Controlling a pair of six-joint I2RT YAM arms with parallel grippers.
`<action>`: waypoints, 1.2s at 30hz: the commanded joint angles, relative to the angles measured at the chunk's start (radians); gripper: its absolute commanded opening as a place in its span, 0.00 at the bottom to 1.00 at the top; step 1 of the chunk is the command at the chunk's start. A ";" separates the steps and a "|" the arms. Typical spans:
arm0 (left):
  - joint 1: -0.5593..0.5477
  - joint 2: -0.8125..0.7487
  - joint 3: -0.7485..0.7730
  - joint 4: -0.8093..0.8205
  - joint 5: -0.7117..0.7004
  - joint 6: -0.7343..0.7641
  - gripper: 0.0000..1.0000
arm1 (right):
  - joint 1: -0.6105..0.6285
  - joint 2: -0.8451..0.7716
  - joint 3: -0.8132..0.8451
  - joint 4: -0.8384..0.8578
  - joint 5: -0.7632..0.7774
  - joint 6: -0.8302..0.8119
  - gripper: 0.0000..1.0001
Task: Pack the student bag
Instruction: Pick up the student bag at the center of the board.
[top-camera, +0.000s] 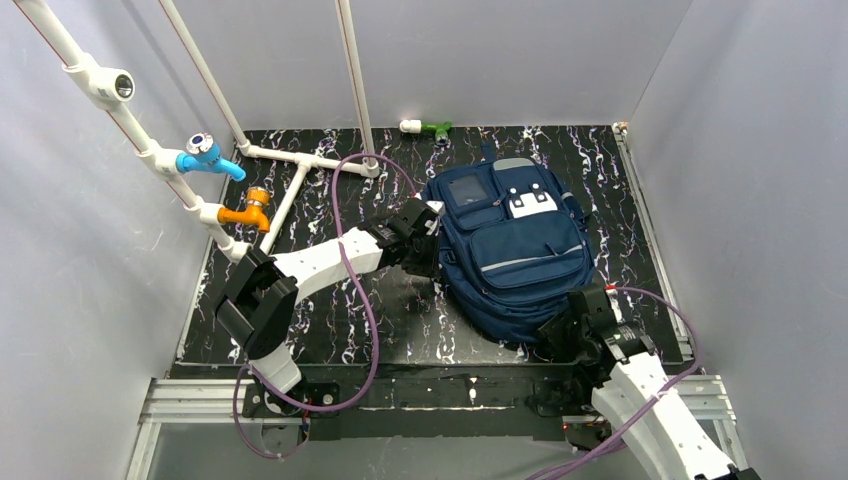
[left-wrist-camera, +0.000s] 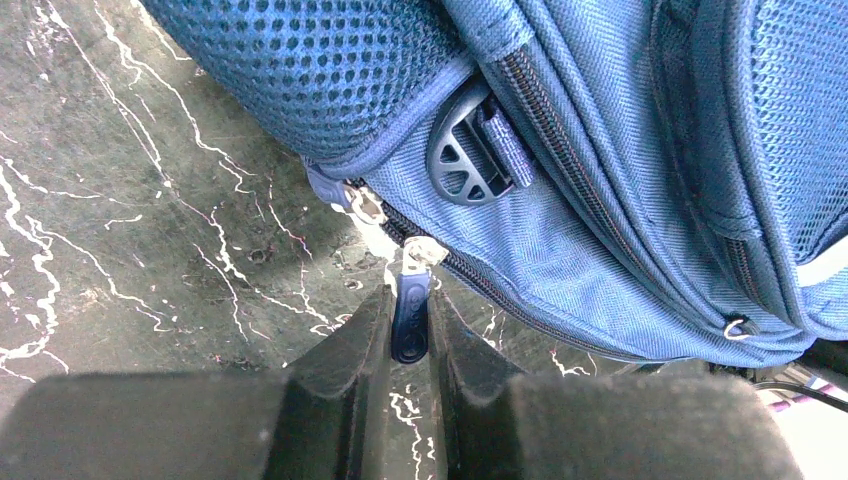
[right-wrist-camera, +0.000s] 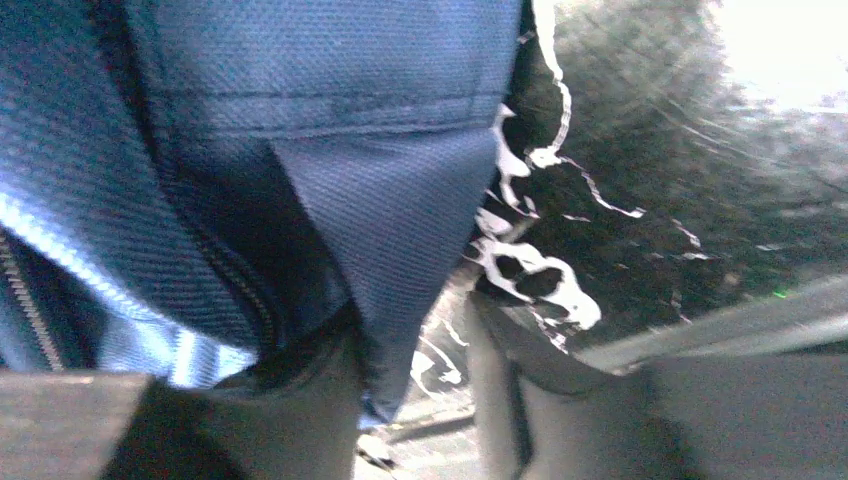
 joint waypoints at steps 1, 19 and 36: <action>-0.021 -0.070 0.017 -0.031 0.055 -0.011 0.00 | -0.005 -0.082 -0.058 0.213 0.085 0.069 0.33; -0.054 -0.283 -0.006 -0.006 0.211 -0.013 0.57 | -0.005 0.168 0.894 0.179 0.372 -0.726 0.01; -0.053 -0.491 0.376 -0.287 0.172 0.087 0.76 | -0.005 0.810 1.604 0.667 0.120 -0.876 0.01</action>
